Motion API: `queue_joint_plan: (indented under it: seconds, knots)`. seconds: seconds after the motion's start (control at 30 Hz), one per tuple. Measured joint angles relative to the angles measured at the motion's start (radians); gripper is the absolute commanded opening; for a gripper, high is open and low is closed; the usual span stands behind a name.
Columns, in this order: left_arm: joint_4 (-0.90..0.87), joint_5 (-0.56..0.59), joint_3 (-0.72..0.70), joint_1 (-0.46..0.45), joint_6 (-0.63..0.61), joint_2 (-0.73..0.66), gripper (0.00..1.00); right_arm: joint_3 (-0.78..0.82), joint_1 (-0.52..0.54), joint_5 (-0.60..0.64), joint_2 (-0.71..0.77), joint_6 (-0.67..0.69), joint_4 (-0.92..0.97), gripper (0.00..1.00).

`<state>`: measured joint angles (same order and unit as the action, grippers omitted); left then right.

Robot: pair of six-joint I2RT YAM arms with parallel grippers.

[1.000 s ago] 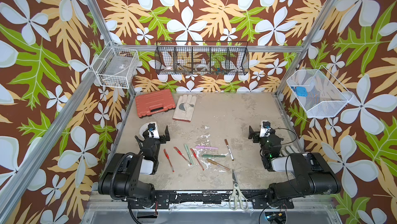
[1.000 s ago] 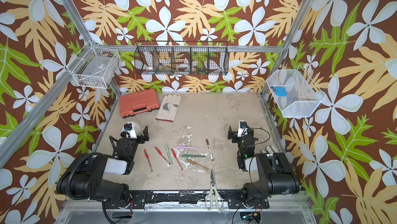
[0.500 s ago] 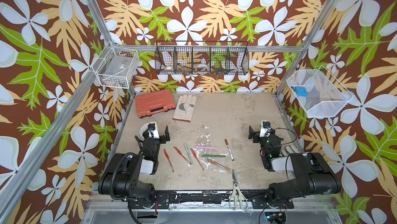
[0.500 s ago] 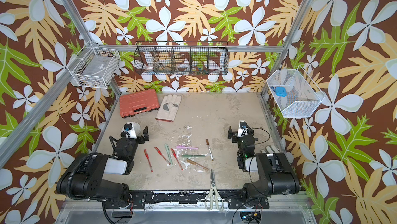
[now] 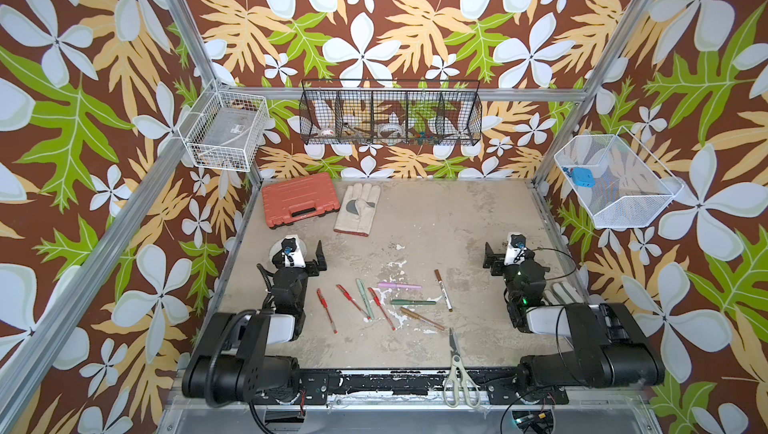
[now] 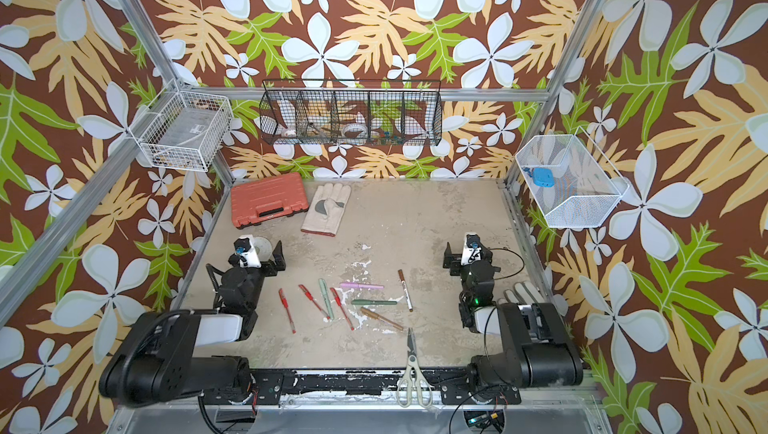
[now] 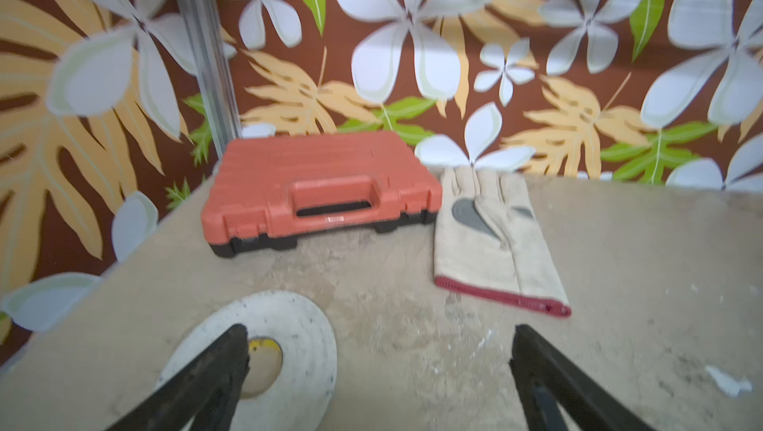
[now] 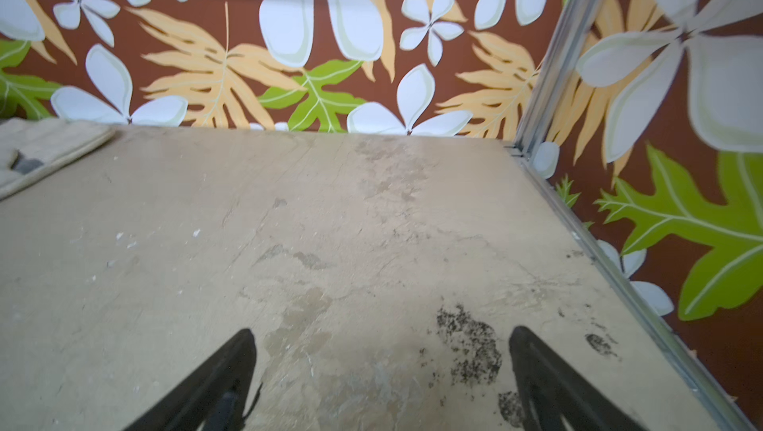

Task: Remove pen caps from pens
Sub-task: Pick up the pen from the center of the table.

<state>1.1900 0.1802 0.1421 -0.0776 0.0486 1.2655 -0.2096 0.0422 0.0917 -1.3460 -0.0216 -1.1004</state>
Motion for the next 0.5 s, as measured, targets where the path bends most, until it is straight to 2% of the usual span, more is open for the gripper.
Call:
queue_joint_plan:
  seconds: [0.07, 0.13, 0.27, 0.4, 0.5]
  knots:
    - [-0.026, 0.084, -0.036, -0.052, 0.003, -0.137, 0.97, -0.007, 0.049, 0.056, 0.087, 0.0, 0.036, 0.93]
    - [-0.093, 0.119, -0.04, -0.101, 0.021, -0.269, 0.95, -0.046, 0.094, 0.093, 0.15, 0.0, 0.125, 0.89]
    - [-0.284, 0.137, 0.062, -0.147, 0.113, -0.441, 0.91, -0.179, 0.17, 0.161, 0.252, -0.032, 0.375, 0.88]
    - [-0.437, 0.029, 0.164, -0.177, 0.273, -0.44, 0.89, -0.269, 0.227, 0.14, 0.361, -0.109, 0.622, 0.8]
    - [-0.517, -0.116, 0.218, -0.196, 0.393, -0.353, 0.86, -0.318, 0.26, 0.11, 0.425, -0.182, 0.788, 0.79]
